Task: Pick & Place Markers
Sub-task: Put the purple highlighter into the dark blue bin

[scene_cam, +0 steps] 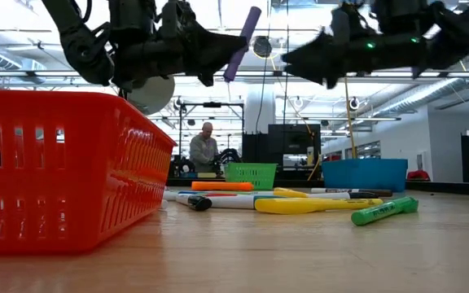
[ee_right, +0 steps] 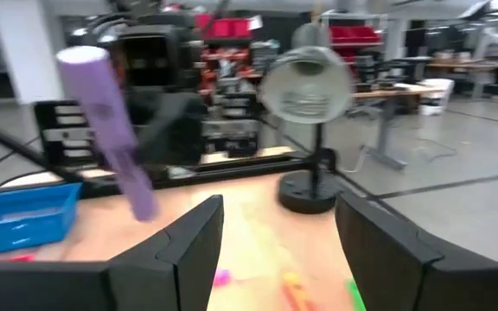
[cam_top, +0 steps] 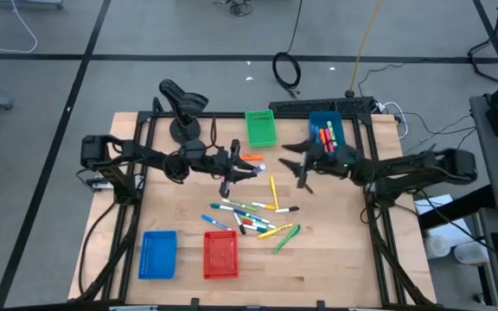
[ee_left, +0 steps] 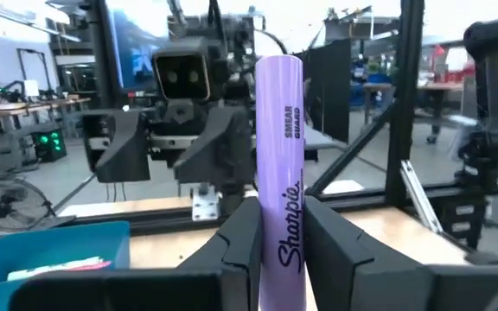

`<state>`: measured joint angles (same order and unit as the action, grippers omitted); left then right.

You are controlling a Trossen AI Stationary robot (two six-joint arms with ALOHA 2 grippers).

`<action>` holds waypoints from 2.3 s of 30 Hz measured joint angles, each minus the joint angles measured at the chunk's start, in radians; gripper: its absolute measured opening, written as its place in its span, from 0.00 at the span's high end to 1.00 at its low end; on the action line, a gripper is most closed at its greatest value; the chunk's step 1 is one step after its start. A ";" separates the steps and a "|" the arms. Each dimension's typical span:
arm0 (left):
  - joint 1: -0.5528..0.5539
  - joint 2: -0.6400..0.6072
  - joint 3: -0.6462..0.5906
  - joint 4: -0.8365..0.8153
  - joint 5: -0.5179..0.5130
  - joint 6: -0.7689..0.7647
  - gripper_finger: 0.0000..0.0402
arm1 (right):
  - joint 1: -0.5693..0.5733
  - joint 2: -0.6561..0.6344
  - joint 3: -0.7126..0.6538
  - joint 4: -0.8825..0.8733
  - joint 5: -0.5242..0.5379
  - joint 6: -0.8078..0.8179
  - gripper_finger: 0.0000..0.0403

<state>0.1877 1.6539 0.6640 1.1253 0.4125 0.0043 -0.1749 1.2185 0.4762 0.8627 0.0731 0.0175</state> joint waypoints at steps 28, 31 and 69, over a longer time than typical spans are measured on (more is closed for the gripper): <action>-0.088 -0.001 0.232 -0.416 -0.154 0.203 0.84 | 0.172 0.157 0.162 0.034 -0.001 -0.117 0.47; -0.089 -0.001 0.230 -0.417 -0.156 0.204 0.84 | 0.171 0.157 0.162 0.033 0.001 -0.117 0.47; -0.162 -0.010 0.230 -0.508 -0.622 0.229 0.14 | 0.162 0.143 0.161 -0.069 0.112 -0.212 0.89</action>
<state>0.0256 1.6443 0.8936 0.6172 -0.2090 0.2331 -0.0127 1.3613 0.6369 0.7939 0.1855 -0.1944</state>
